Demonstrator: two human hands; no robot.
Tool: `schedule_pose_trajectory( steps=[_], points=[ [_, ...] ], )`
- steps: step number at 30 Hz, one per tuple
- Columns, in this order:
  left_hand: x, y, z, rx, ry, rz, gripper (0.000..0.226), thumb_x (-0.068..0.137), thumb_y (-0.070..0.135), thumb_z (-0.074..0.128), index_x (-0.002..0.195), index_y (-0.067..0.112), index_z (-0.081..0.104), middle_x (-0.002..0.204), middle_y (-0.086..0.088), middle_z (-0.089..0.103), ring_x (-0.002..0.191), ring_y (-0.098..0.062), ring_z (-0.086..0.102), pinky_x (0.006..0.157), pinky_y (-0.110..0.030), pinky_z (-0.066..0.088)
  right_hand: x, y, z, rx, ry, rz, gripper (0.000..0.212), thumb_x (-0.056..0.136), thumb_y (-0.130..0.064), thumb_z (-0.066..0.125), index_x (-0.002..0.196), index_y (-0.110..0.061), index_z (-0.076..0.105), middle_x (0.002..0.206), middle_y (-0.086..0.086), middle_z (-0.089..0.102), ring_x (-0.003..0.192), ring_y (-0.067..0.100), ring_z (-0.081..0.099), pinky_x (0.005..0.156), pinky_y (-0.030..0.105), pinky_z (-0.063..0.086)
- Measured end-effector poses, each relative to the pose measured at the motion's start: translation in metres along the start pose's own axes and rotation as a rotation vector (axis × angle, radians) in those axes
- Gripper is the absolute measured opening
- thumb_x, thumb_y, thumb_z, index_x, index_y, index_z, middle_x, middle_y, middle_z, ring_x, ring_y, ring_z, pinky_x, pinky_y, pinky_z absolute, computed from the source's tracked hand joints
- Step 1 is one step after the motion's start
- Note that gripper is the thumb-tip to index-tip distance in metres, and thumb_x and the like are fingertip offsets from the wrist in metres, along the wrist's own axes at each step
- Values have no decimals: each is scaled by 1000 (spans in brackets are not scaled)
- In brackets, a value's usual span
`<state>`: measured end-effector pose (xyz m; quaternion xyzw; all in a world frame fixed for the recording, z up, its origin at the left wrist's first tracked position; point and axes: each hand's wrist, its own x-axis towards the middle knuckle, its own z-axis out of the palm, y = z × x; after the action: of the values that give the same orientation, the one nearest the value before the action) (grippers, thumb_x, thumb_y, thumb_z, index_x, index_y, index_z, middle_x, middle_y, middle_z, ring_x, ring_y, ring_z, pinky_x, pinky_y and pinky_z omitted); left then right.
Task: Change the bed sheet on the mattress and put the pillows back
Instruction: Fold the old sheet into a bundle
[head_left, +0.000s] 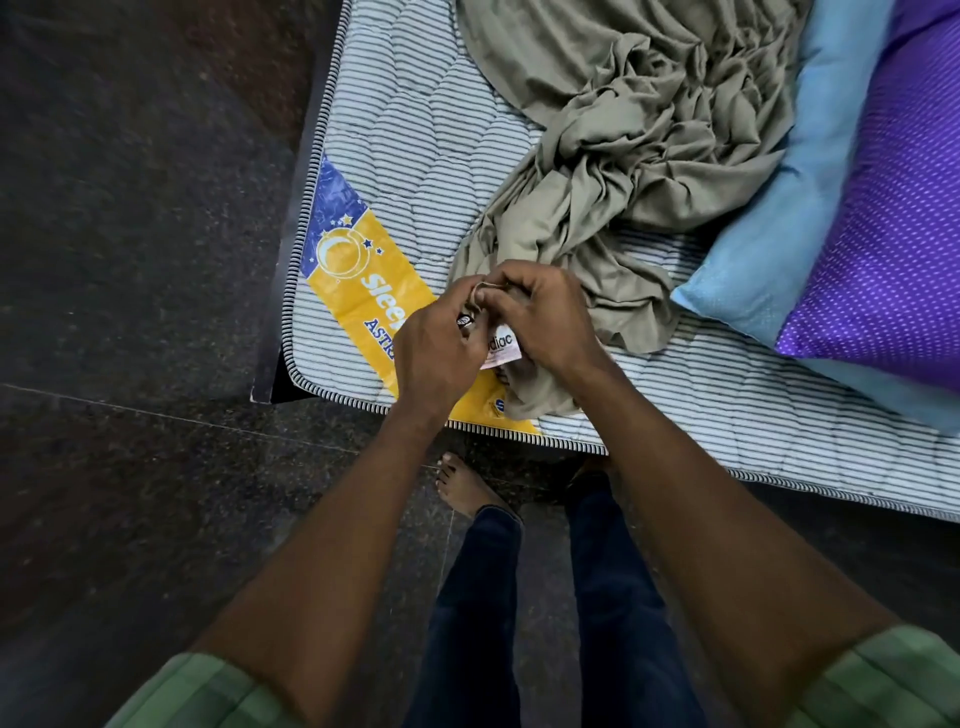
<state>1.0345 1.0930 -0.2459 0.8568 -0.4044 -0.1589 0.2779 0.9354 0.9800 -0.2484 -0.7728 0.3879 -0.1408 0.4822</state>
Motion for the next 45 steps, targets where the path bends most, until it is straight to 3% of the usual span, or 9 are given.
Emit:
schedule_pose_trajectory(
  steps=[8,13,18,22,26,29,35,41,45],
  points=[
    [-6,32,-15,-21,0,-158,23,94,40,58,113,35,69,93,-1,76,89,-31,68,69,-40,53,-45,-7,-22,-13,150,152,10,94,-9,61,96,-17,67,84,-9,66,80,13,62,73,38,52],
    [-26,94,-80,-30,-6,-202,23,94,40,58,102,25,73,89,-10,75,88,-38,67,69,-40,50,-69,-86,-64,141,208,225,18,107,-26,49,93,-16,56,78,-10,58,74,11,56,75,45,49],
    [-4,154,-142,38,-46,-78,44,88,61,49,95,24,72,88,-4,75,88,-32,69,65,-37,52,-84,-136,-111,74,196,225,29,99,-51,58,97,-22,57,81,-6,67,72,13,62,69,41,52],
    [32,208,-192,-29,-126,92,38,89,61,56,100,30,75,92,1,76,93,-26,70,71,-36,55,-83,-178,-161,10,217,130,16,91,-26,74,85,-23,59,75,-5,63,68,15,54,62,31,35],
    [62,274,-235,-80,52,144,34,92,50,64,90,19,76,89,-8,74,90,-34,67,67,-38,49,-69,-196,-201,31,350,198,25,77,-47,68,84,-22,67,70,-7,66,66,10,57,61,37,46],
    [89,317,-264,-164,186,105,33,92,50,62,91,21,77,84,-5,74,84,-32,68,66,-37,51,-57,-190,-234,59,503,249,12,75,-26,65,86,-27,68,72,-8,68,68,9,58,63,36,49],
    [133,348,-287,-318,404,-18,41,94,54,56,92,20,78,81,-2,74,77,-22,68,60,-31,42,-42,-196,-294,269,784,391,39,74,11,56,94,-17,74,85,-2,71,77,16,64,73,25,51],
    [142,350,-284,-145,310,-190,37,86,48,69,115,25,68,102,-4,76,100,-30,70,76,-34,48,-27,-187,-329,610,591,380,24,71,7,77,87,-10,74,83,3,72,76,15,63,70,31,54],
    [122,358,-257,71,-135,148,109,68,48,87,151,29,20,102,4,71,91,-22,67,86,-36,53,-11,-215,-339,492,308,214,17,76,-4,82,92,-8,79,83,3,71,77,12,60,68,26,47]
  ],
)
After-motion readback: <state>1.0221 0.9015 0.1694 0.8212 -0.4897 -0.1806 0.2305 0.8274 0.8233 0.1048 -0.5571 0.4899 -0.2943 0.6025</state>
